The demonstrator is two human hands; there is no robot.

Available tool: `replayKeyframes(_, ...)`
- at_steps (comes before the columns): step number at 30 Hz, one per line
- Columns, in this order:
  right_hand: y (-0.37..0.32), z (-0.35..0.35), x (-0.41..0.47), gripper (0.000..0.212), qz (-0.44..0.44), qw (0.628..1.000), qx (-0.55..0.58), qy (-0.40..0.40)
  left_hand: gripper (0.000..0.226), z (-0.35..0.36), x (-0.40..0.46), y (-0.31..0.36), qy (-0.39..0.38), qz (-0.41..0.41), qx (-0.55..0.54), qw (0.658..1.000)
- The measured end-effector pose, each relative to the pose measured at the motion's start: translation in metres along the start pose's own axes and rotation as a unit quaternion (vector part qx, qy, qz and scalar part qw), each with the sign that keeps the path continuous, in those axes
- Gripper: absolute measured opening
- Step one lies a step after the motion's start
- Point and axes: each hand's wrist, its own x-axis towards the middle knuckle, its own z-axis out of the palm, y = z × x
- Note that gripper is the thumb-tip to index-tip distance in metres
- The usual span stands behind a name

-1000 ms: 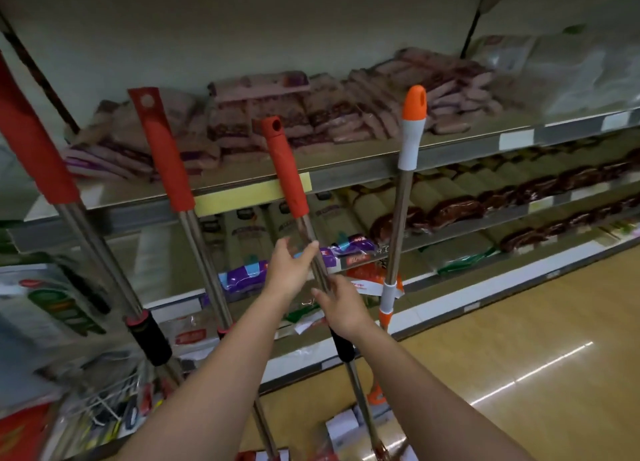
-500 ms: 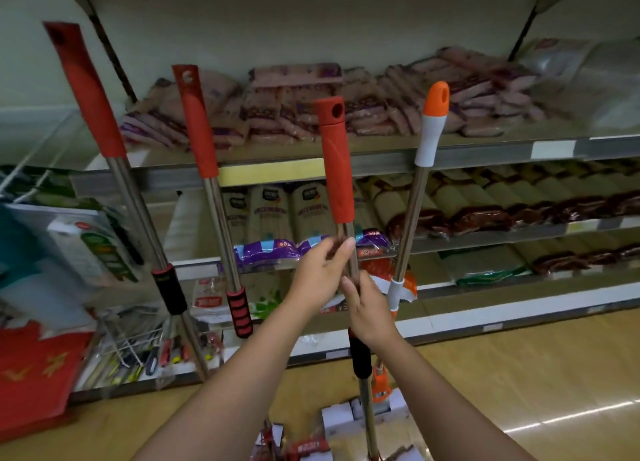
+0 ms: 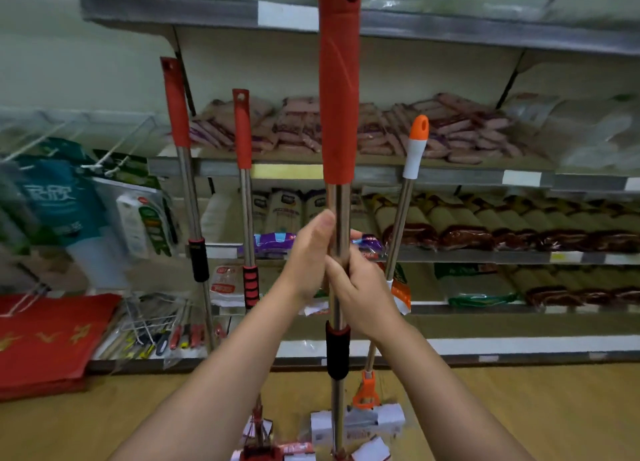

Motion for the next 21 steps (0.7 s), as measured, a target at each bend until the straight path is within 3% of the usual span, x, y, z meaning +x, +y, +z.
replayKeyframes(6,-0.113,0.004,-0.001,0.042,-0.131,0.989,0.005,0.061,0.053,-0.033,-0.053,0.028,0.046,-0.015,-0.045,0.998)
replayKeyframes(8,-0.149,0.014,-0.001,0.045,-0.168,0.983,0.02,0.068,0.057,-0.052,-0.075,0.028,0.052,-0.046,-0.049,0.996)
replayKeyframes(12,-0.214,0.044,-0.001,0.045,-0.224,0.972,0.017,0.064,0.087,-0.102,-0.119,0.04,0.026,-0.13,-0.042,0.99)
replayKeyframes(14,-0.244,0.066,0.0,0.045,-0.25,0.967,0.012,0.048,0.089,-0.129,-0.137,0.048,0.035,-0.129,-0.053,0.99)
replayKeyframes(21,-0.348,0.169,0.01,0.047,-0.283,0.953,0.032,-0.105,0.088,-0.237,-0.199,0.091,0.201,-0.076,-0.09,0.973)
